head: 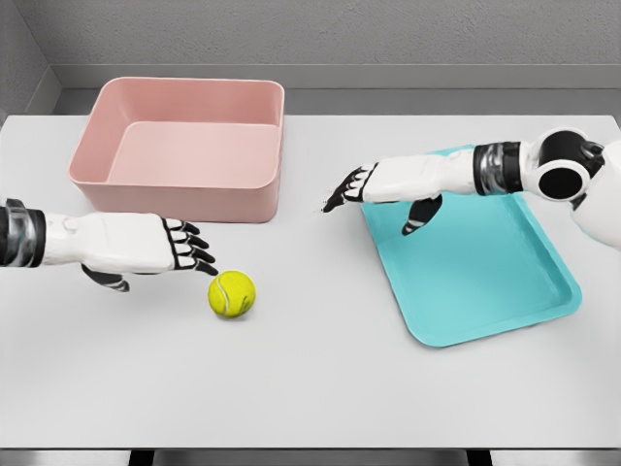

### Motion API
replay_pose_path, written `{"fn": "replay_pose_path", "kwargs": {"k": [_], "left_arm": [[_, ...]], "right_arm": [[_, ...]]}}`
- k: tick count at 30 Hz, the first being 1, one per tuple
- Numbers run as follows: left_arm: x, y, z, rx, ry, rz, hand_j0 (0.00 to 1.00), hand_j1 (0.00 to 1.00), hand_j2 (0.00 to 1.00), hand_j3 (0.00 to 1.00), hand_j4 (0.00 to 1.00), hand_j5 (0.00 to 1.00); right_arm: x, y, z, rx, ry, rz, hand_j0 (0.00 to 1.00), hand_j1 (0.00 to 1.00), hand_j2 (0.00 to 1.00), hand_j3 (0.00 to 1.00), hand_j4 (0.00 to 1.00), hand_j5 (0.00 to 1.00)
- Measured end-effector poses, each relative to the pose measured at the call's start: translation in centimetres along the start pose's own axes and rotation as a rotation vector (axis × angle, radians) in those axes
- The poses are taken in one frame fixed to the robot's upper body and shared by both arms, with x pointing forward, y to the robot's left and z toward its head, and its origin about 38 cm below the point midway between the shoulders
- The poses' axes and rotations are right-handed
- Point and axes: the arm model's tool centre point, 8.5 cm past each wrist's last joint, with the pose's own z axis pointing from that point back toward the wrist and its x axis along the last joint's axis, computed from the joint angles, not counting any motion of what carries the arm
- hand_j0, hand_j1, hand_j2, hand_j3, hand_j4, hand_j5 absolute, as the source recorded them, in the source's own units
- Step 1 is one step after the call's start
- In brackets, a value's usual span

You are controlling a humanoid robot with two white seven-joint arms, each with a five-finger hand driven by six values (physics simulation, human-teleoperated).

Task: Put the tennis from the blue tray into the pink basket with both arms

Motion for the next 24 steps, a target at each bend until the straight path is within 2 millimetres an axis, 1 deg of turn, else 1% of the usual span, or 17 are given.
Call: {"fn": "replay_pose_path", "kwargs": {"k": [2, 4, 6, 7, 9, 12, 13, 14, 16, 18, 19, 20, 24], "left_arm": [[0.0, 0.7, -0.4, 0.017, -0.005, -0.014, 1.0, 1.0, 1.0, 1.0, 1.0, 1.0], [0.2, 1.1, -0.9, 0.029, -0.017, -0.018, 1.0, 1.0, 1.0, 1.0, 1.0, 1.0], [0.5, 1.5, -1.6, 0.045, -0.035, -0.022, 1.0, 1.0, 1.0, 1.0, 1.0, 1.0], [0.7, 1.6, -2.1, 0.052, -0.044, -0.024, 1.0, 1.0, 1.0, 1.0, 1.0, 1.0], [1.2, 1.7, -3.2, 0.056, -0.068, -0.03, 1.0, 1.0, 1.0, 1.0, 1.0, 1.0], [1.8, 1.9, -4.6, 0.058, -0.094, -0.044, 1.0, 1.0, 1.0, 1.0, 1.0, 1.0], [2.0, 2.0, -4.9, 0.059, -0.1, -0.05, 1.0, 1.0, 1.0, 1.0, 1.0, 1.0], [2.0, 2.4, -5.2, 0.061, -0.103, -0.065, 1.0, 1.0, 1.0, 1.0, 1.0, 1.0], [2.3, 2.5, -5.8, 0.056, -0.115, -0.075, 1.0, 1.0, 1.0, 1.0, 1.0, 1.0], [2.5, 2.4, -6.1, 0.052, -0.122, -0.079, 1.0, 1.0, 1.0, 1.0, 1.0, 1.0], [2.6, 2.3, -6.3, 0.051, -0.125, -0.078, 1.0, 1.0, 1.0, 1.0, 1.0, 1.0], [2.7, 2.3, -6.4, 0.049, -0.127, -0.078, 1.0, 1.0, 1.0, 1.0, 1.0, 1.0], [2.9, 2.0, -6.6, 0.043, -0.133, -0.076, 1.0, 1.0, 1.0, 1.0, 1.0, 1.0]], "right_arm": [[-0.9, -0.3, 1.8, -0.071, 0.04, -0.012, 1.0, 1.0, 1.0, 1.0, 1.0, 1.0], [-1.9, -0.5, 3.9, -0.116, 0.086, -0.017, 1.0, 1.0, 1.0, 1.0, 1.0, 1.0], [-2.4, -0.6, 5.1, -0.143, 0.113, -0.02, 1.0, 1.0, 1.0, 1.0, 1.0, 1.0], [-2.5, 0.4, 5.3, -0.145, 0.118, -0.04, 1.0, 1.0, 1.0, 1.0, 1.0, 1.0], [-2.6, 3.3, 5.4, -0.149, 0.125, -0.103, 1.0, 1.0, 1.0, 1.0, 1.0, 1.0], [-3.2, 1.7, 7.2, -0.2, 0.159, -0.085, 1.0, 1.0, 1.0, 1.0, 1.0, 1.0], [-3.3, 1.5, 7.7, -0.207, 0.168, -0.082, 1.0, 1.0, 1.0, 1.0, 1.0, 1.0], [-3.4, 1.4, 7.9, -0.212, 0.173, -0.081, 1.0, 1.0, 1.0, 1.0, 1.0, 1.0], [-3.5, 1.1, 8.4, -0.219, 0.182, -0.076, 1.0, 1.0, 1.0, 1.0, 1.0, 1.0], [-3.6, 1.1, 8.8, -0.22, 0.191, -0.076, 1.0, 1.0, 1.0, 1.0, 1.0, 1.0], [-3.7, 1.5, 8.8, -0.217, 0.193, -0.083, 1.0, 1.0, 1.0, 1.0, 1.0, 1.0], [-3.7, 2.3, 8.8, -0.216, 0.194, -0.099, 1.0, 1.0, 1.0, 1.0, 1.0, 1.0], [-4.1, 2.0, 9.6, -0.24, 0.215, -0.105, 1.0, 1.0, 1.0, 1.0, 1.0, 1.0]]}}
